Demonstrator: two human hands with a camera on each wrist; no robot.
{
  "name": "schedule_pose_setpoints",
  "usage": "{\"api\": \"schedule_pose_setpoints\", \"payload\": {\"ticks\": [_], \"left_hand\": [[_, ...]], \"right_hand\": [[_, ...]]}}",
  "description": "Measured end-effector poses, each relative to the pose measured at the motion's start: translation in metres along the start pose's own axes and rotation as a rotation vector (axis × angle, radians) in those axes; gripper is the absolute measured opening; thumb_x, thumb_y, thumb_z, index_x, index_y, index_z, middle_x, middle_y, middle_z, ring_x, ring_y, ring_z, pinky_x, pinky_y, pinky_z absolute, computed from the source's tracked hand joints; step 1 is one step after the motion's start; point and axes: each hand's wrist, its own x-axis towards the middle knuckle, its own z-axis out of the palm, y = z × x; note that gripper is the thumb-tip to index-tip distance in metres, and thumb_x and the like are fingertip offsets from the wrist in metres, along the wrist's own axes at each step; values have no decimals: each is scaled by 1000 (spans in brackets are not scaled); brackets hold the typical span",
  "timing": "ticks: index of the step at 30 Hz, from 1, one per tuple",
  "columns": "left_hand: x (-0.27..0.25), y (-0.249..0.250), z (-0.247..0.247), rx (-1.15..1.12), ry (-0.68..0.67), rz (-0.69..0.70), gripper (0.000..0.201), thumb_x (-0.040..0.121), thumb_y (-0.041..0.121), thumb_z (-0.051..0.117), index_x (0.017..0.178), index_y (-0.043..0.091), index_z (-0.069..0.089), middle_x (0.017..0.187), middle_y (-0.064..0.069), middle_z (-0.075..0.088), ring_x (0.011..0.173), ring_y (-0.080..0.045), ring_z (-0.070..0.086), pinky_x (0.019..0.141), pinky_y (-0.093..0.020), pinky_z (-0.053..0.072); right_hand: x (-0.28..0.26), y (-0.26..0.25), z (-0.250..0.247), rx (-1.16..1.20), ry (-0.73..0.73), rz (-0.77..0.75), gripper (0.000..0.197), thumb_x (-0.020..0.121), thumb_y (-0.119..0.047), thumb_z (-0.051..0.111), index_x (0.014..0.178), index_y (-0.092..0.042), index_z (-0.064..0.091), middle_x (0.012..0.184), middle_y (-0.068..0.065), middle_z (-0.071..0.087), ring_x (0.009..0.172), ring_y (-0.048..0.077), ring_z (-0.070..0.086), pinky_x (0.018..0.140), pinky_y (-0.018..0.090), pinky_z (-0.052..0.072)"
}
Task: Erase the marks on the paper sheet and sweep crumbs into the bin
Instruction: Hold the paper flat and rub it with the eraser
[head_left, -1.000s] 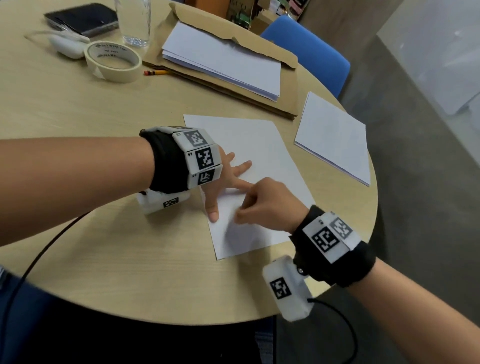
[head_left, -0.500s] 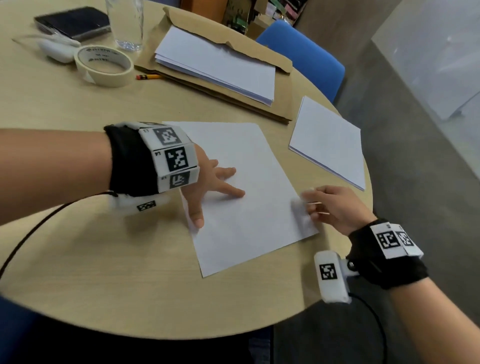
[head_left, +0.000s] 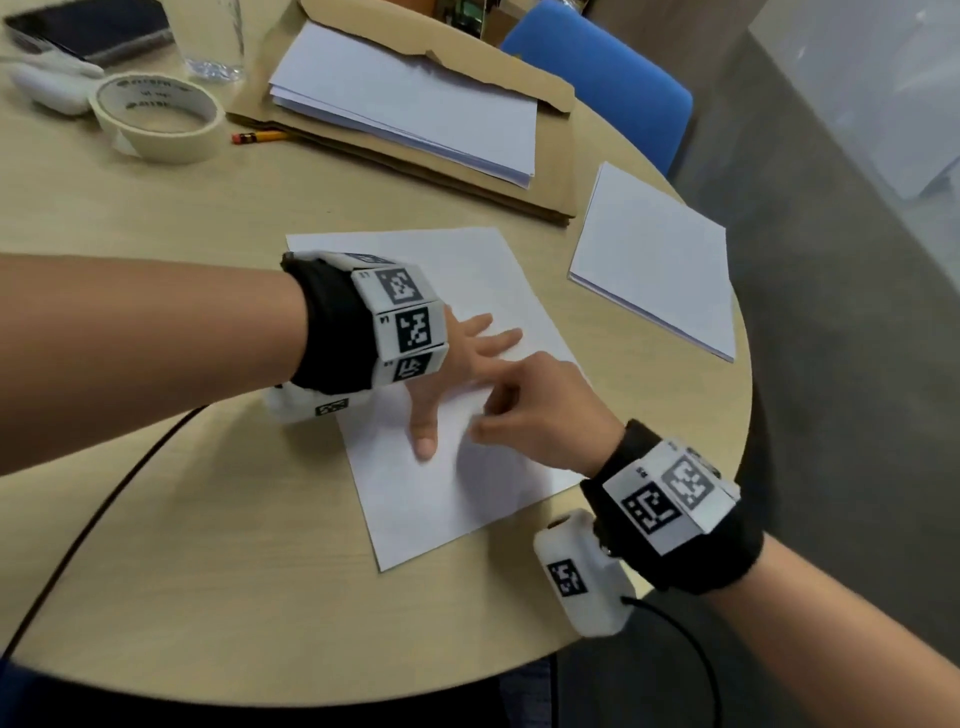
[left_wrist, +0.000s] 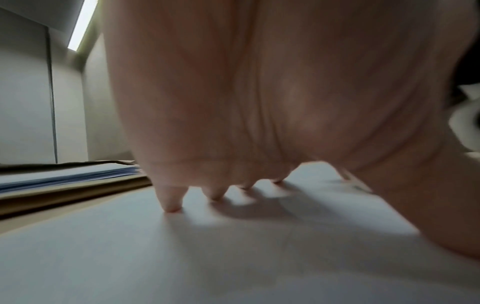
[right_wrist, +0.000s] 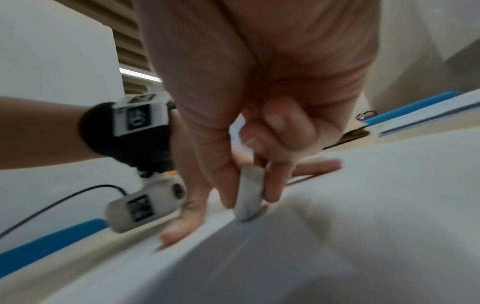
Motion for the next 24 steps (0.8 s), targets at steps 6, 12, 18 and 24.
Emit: {"api": "schedule_pose_setpoints", "payload": {"ticks": [6, 12, 18, 24], "left_hand": [[3, 0, 0, 9, -15, -11, 134, 63, 52, 78, 142, 35, -27, 150, 1, -37, 143, -27, -25, 114, -57, -3], [1, 1, 0, 16, -6, -3, 131, 64, 52, 78, 145, 32, -23, 150, -2, -37, 142, -30, -25, 114, -56, -2], [1, 0, 0, 1, -8, -8, 134, 62, 53, 78, 143, 35, -27, 151, 2, -36, 143, -27, -24, 115, -58, -4], [1, 0, -1, 19, 2, 0, 130, 65, 54, 76, 144, 33, -26, 151, -1, -36, 143, -30, -23, 114, -56, -2]], "right_hand": [[3, 19, -24, -66, 158, 191, 25, 69, -14, 70, 51, -10, 53, 49, -2, 48, 45, 5, 41, 34, 11, 28], [1, -4, 1, 30, -15, 80, 24, 71, -14, 71, 52, -10, 56, 51, 1, 52, 37, 1, 43, 37, 8, 31], [1, 26, -32, 52, 187, 304, 14, 70, -15, 71, 66, -2, 69, 64, 6, 61, 56, 9, 49, 47, 20, 35], [3, 0, -2, 55, -9, 116, 32, 71, -15, 71, 43, -21, 55, 44, -8, 51, 36, -3, 45, 38, 6, 30]]}}
